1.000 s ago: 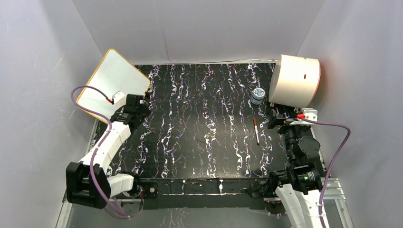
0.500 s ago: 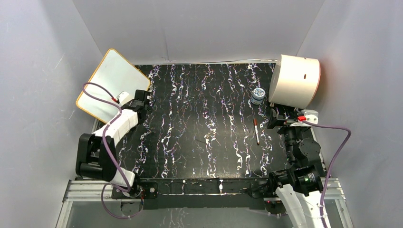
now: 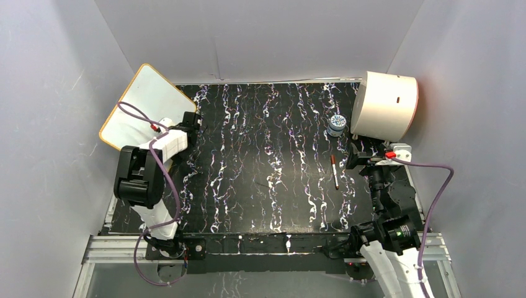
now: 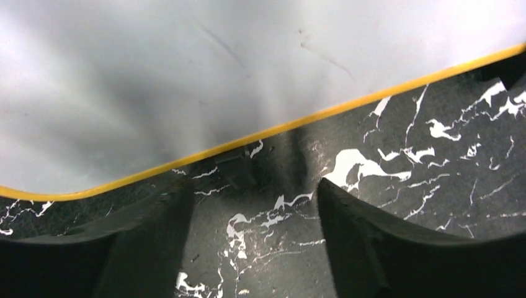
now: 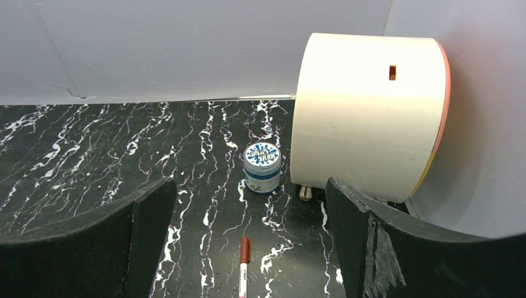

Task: Write a sentence on the whiteboard
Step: Move the whiteboard stand to the center of the board.

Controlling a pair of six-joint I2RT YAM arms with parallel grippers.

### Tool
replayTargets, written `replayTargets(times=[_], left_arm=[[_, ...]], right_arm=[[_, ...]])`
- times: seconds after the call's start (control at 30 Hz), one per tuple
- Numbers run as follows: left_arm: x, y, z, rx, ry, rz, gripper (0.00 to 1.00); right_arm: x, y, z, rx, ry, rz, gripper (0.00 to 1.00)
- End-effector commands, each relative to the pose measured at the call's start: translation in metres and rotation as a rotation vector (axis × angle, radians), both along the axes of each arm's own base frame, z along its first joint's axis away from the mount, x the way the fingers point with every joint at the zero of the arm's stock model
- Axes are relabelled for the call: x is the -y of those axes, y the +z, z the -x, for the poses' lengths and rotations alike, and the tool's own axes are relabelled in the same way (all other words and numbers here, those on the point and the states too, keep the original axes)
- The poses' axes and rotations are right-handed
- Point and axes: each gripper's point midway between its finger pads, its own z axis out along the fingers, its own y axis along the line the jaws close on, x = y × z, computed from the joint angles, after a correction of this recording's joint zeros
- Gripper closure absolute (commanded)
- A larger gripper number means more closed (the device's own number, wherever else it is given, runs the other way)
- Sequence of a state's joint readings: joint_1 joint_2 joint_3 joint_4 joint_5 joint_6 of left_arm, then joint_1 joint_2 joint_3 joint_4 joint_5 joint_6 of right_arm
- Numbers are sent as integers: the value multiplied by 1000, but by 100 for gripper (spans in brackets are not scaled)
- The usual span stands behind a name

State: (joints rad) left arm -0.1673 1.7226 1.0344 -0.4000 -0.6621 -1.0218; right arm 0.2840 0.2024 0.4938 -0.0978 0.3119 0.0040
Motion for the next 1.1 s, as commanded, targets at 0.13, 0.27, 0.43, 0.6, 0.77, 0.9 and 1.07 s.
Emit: replayTargets(times=[0.13,0.27,0.43,0.6,0.77,0.9,1.07], left_arm=[[-24,2,-7,48,141,-48,48],[-30,-7,-5,29,169,-38,49],[-38,-14,-1,21,200,-30,53],[-39,-19,2,-12,181,-35,59],[-36,-26,16,-51,147,-15,73],[-30,-30,26,-80,91,8,93],[-16,-35,31,-102,-34,71,100]], right_arm=[[-2,21,1,81,5,-25,1],[-3,21,0,81,8,-25,1],[-4,20,0,76,14,-23,1],[-4,20,0,76,17,-22,1],[-5,21,0,79,20,-22,1],[-5,21,1,83,20,-23,1],[-6,21,1,81,29,-21,1]])
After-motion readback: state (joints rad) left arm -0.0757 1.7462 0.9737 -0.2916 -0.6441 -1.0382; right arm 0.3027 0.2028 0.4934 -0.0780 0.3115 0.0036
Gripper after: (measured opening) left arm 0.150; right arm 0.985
